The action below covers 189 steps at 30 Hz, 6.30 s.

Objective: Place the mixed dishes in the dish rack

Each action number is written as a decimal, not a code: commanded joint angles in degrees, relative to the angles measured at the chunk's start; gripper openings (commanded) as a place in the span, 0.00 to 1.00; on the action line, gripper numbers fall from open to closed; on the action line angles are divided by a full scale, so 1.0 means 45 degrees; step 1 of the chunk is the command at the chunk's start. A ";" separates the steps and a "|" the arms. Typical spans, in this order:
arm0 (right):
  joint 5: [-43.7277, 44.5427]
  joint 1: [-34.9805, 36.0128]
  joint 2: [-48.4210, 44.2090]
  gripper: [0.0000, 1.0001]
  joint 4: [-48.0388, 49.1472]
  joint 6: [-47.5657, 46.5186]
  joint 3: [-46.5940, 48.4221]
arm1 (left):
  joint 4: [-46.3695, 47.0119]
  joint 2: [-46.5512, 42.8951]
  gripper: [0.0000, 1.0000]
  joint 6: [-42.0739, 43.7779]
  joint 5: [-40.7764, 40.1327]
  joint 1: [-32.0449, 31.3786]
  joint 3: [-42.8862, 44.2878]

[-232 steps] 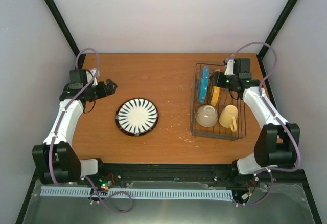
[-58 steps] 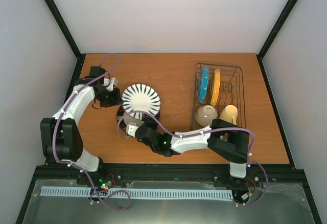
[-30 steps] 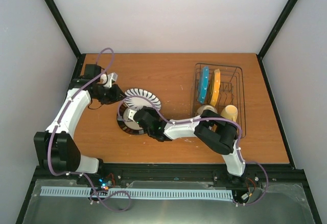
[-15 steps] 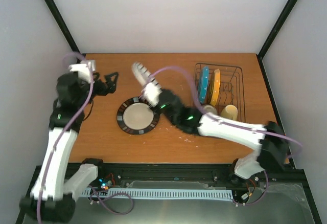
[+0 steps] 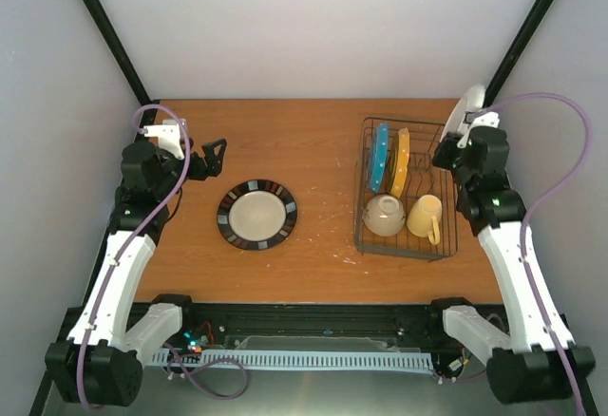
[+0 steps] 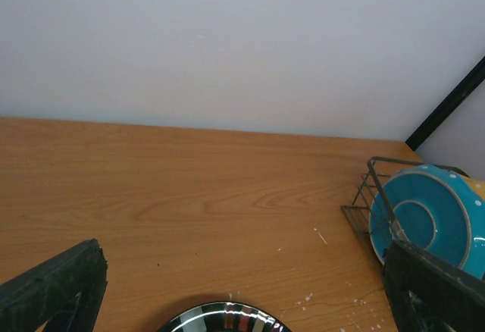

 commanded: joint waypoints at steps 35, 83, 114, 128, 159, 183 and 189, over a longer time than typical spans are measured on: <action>-0.6251 -0.2298 0.2974 0.03 -0.0071 -0.0363 0.1059 | 0.0001 0.0161 1.00 0.0776 0.0020 0.0044 0.0618; -0.5593 -0.0551 0.7107 0.20 -0.0284 -0.0770 0.0335 | -0.3546 0.3651 1.00 0.0280 -0.1988 0.0401 0.1720; -0.2155 -0.0570 0.2230 0.72 -0.1047 0.0465 0.1077 | -0.4981 0.8432 0.64 0.0692 0.1987 0.2148 0.0992; -0.3213 -0.0571 0.2673 0.72 -0.0661 0.0206 0.1244 | -0.4686 1.0511 0.40 0.1445 0.3825 0.2152 0.0772; 0.5152 1.2664 0.4088 0.73 0.5568 -0.9903 -0.2610 | -0.7297 0.7142 0.01 -0.1655 0.5352 0.1278 0.5962; 0.5757 1.2942 1.0021 0.76 1.0497 -1.3188 -0.0572 | -0.8783 0.5326 0.01 -0.1996 0.6301 0.1098 0.6278; 0.6012 1.2621 1.0473 0.66 1.0605 -1.3130 0.0264 | -0.9056 0.4913 0.01 -0.1613 0.6624 0.1098 0.5501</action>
